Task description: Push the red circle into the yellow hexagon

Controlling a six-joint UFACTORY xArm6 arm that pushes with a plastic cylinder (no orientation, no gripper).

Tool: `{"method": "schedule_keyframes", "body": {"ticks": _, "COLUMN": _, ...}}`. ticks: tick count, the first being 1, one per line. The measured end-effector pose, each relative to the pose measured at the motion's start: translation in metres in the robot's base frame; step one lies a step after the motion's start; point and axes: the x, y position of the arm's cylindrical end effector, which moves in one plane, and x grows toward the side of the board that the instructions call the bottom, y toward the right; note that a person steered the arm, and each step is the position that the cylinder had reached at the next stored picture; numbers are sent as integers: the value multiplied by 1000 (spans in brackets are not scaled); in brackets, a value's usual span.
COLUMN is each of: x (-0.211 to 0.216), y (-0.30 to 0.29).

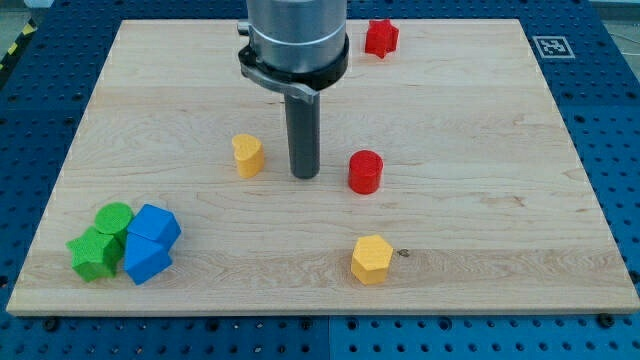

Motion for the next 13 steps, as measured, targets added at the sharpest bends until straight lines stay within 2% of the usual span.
{"method": "schedule_keyframes", "body": {"ticks": 1, "x": -19, "y": 9}}
{"method": "schedule_keyframes", "body": {"ticks": 7, "x": -12, "y": 61}}
{"method": "schedule_keyframes", "body": {"ticks": 13, "x": -3, "y": 62}}
